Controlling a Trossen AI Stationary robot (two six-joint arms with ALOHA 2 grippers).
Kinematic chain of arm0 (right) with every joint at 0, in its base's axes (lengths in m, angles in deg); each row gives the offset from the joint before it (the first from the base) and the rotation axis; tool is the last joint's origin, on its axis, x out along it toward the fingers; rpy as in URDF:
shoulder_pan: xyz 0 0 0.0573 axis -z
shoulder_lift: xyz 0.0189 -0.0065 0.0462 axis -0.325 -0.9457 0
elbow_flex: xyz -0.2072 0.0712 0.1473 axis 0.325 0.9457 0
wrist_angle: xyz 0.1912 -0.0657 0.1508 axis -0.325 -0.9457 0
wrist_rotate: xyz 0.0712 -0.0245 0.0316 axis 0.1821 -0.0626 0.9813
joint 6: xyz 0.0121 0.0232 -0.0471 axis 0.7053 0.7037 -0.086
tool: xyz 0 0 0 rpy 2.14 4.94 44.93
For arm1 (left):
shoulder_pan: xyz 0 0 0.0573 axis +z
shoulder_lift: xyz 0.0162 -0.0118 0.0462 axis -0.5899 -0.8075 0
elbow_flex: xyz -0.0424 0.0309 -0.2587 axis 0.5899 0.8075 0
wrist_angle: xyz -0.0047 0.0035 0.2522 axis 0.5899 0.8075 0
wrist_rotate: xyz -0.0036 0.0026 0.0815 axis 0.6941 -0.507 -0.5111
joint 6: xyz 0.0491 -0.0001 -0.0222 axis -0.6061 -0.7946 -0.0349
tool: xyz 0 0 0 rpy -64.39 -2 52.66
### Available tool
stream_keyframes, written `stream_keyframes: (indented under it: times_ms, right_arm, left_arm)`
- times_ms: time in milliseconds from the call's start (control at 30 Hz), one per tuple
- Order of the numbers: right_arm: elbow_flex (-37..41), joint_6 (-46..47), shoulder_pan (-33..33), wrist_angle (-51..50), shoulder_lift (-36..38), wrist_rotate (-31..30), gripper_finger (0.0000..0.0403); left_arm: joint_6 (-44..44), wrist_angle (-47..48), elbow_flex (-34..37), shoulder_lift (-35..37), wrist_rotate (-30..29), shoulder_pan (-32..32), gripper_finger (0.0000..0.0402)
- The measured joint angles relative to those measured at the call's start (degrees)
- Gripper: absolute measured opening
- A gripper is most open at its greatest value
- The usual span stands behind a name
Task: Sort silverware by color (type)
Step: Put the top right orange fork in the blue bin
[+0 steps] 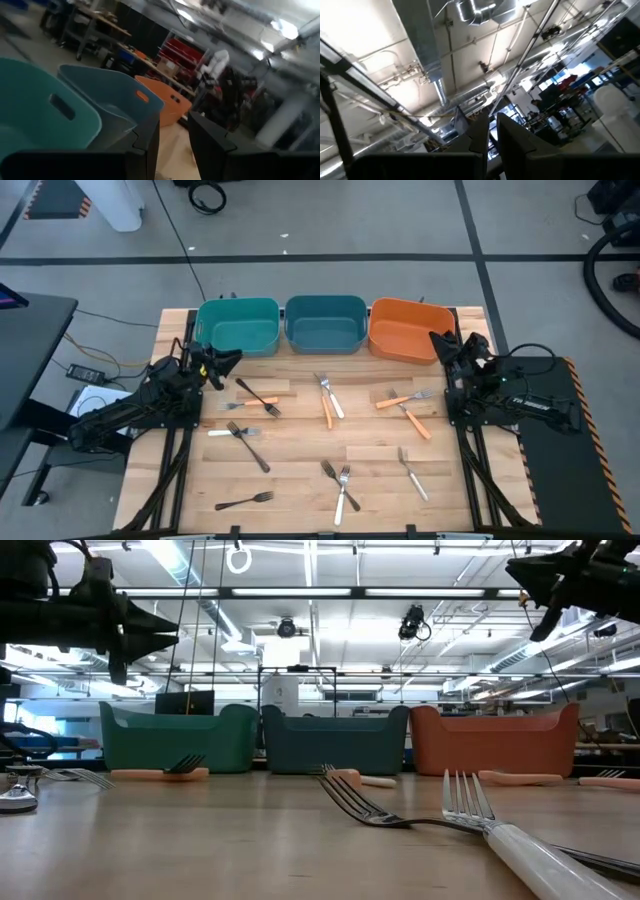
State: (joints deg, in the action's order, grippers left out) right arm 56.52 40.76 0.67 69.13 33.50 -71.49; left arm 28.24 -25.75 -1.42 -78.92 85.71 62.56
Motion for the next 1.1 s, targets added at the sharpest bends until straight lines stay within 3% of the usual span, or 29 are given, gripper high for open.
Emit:
stream_keyframes:
  times_ms: [167,267,467,600,867,967,1100]
  right_arm:
    - [0.0,4.83,0.02,2.39,0.0,-11.98,0.0045]
    - [-0.46,6.14,0.0,3.08,0.0,-14.98,0.0045]
    - [-4.52,-1.25,0.02,3.06,-1.97,-14.65,0.0054]
    - [-7.08,-3.4,0.02,2.89,-5.41,-14.56,0.0073]
    - [-12.39,0.29,0.0,2.64,-17.51,-9.76,0.011]
    - [-16.13,-0.17,0.0,2.59,-23.54,-4.67,0.0112]
    - [-21.36,-2.98,0.0,0.2,-31.96,2.79,0.0112]
  left_arm:
    - [19.7,-2.08,-0.02,0.0,-11.45,0.04,0.011]
    - [20.31,-7.76,-0.02,0.0,-11.84,0.04,0.011]
    - [16.13,-21.11,-0.02,0.02,-11.77,0.04,0.011]
    - [15.22,-23.26,-0.02,0.02,-11.79,0.04,0.011]
    - [19.26,-22.29,-1.42,-0.14,-11.62,0.04,0.011]
    - [18.35,-21.71,-5.46,-1.27,-8.65,0.04,0.011]
    - [13.5,-11.15,-14.86,-5.8,-3.06,0.03,0.011]
